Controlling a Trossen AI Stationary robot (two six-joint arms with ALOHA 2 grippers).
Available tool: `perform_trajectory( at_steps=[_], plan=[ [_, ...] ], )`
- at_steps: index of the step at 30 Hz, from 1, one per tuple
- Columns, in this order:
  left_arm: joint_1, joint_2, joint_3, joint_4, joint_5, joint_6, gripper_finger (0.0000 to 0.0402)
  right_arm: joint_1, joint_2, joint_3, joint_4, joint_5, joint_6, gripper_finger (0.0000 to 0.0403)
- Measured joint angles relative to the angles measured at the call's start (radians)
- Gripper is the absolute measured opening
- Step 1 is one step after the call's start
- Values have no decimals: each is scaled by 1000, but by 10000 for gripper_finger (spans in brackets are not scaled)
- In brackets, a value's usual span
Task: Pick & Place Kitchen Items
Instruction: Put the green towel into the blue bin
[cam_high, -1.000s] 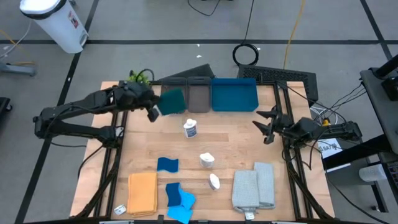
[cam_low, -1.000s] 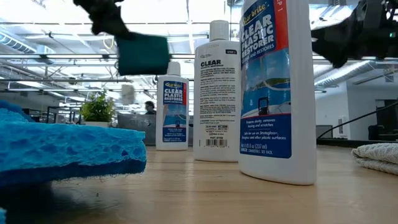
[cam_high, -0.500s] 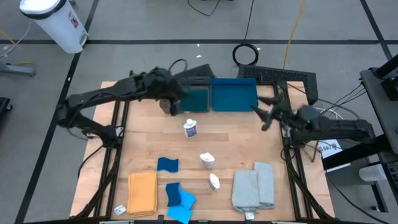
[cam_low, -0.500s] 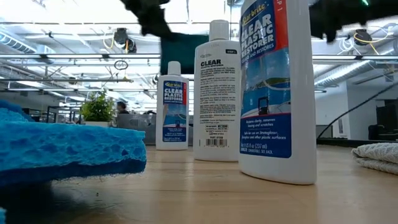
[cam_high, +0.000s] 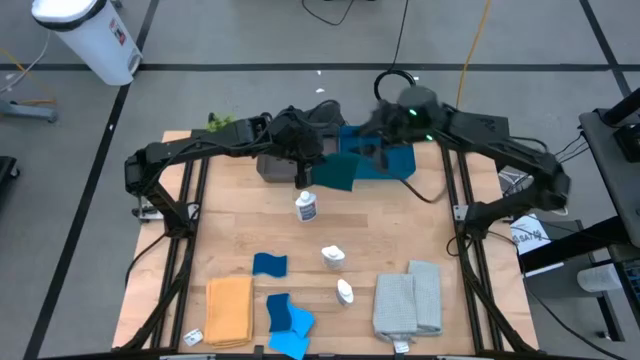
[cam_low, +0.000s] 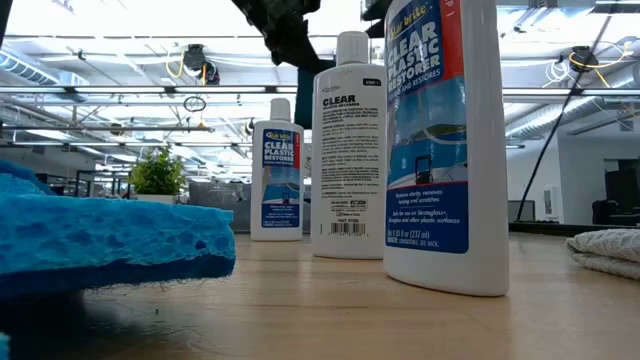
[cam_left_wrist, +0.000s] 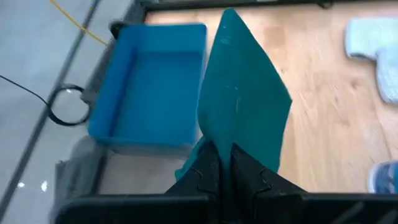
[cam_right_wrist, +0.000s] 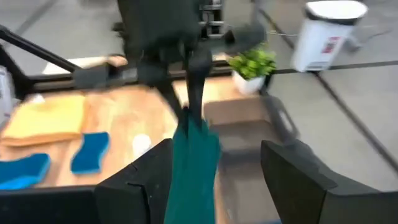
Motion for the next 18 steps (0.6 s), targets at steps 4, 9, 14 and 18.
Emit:
perform_trajectory(
  at_steps=[4, 9, 14, 18],
  plan=[
    [-5, -2, 0, -5, 0, 0, 10, -4, 120, 16, -1, -69, -36, 212],
    [-5, -2, 0, -18, 0, 3, 10, 7, 190, 15, 4, -121, -57, 212],
    [-5, -2, 0, -20, 0, 12, 13, 8, 241, 12, -4, -121, -54, 195],
    [-5, -2, 0, -21, 0, 12, 16, 8, 250, 13, 5, -121, -50, 139]
  ],
)
